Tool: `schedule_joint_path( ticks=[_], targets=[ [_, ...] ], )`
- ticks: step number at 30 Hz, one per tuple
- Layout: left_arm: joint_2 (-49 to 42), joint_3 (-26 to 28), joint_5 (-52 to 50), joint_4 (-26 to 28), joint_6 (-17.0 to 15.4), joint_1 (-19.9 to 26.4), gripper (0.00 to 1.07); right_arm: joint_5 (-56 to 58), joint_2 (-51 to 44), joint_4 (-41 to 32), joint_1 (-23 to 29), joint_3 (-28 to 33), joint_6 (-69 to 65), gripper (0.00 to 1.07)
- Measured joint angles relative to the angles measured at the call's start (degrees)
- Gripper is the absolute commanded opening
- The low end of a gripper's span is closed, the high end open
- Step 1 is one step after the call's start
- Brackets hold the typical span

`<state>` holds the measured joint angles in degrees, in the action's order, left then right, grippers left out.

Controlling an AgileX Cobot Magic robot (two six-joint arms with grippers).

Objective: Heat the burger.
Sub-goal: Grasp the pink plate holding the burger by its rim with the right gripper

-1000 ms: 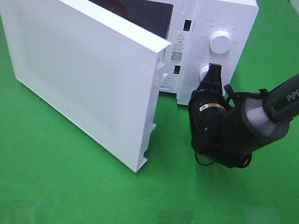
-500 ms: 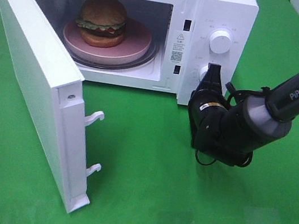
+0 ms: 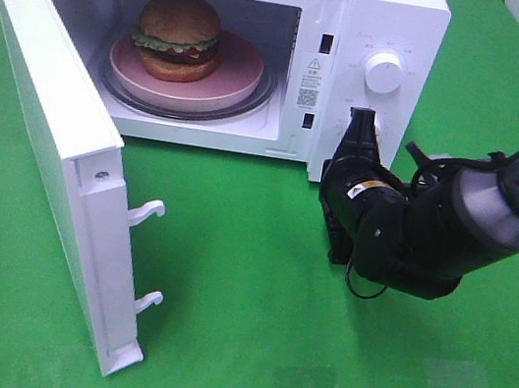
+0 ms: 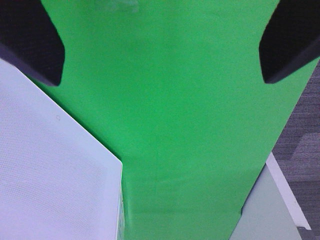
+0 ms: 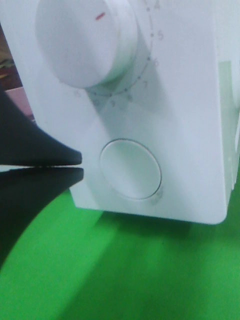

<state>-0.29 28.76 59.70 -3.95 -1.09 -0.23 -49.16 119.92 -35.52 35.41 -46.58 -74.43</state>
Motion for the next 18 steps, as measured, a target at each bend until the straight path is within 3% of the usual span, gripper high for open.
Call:
schedule_joint_path(
  ticks=[9,18],
  targets=[
    [0.00,0.00,0.00,0.00,0.00,0.00,0.98,9.05,-6.19,0.86,0.00,4.01,6.19,0.01],
    [0.00,0.00,0.00,0.00,0.00,0.00,0.98,24.01,-14.84,1.20,0.00,4.98,27.22,0.04]
  ],
)
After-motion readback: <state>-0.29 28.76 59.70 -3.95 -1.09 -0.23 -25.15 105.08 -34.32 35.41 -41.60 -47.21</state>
